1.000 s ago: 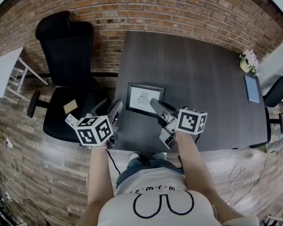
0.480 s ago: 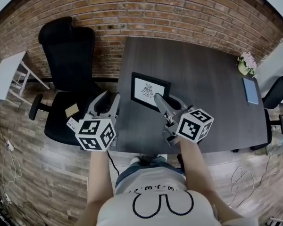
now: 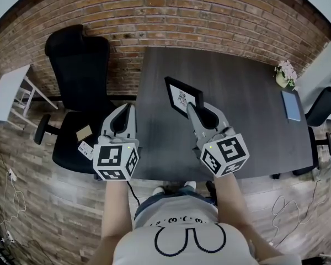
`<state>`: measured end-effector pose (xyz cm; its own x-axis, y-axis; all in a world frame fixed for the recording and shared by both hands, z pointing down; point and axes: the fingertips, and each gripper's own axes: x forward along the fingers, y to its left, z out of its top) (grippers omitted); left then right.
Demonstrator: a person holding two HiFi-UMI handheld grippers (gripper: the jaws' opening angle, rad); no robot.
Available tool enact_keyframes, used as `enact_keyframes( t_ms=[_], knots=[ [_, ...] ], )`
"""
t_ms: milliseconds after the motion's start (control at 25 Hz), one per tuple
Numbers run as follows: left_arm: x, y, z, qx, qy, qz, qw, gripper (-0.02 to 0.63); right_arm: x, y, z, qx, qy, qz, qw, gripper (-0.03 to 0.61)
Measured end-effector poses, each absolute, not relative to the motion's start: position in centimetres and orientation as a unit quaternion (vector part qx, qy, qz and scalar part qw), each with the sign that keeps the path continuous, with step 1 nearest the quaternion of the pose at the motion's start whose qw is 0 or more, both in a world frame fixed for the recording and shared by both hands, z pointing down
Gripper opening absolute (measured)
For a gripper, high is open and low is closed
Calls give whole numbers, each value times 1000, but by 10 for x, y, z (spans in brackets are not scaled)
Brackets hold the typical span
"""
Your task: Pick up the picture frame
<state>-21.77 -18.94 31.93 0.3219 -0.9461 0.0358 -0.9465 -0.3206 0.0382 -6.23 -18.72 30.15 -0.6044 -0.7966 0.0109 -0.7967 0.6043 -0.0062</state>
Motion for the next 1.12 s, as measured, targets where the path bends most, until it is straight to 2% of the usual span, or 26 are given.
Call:
enact_keyframes(
  t_ms=[520, 1120],
  knots=[
    [-207, -181, 287, 815, -579, -29, -26, -2, -46, -173, 268, 483, -872, -76, 15, 23],
    [-203, -182, 267, 812, -580, -39, -54, -2, -36, -173, 251, 511, -855, -89, 8, 21]
  ],
)
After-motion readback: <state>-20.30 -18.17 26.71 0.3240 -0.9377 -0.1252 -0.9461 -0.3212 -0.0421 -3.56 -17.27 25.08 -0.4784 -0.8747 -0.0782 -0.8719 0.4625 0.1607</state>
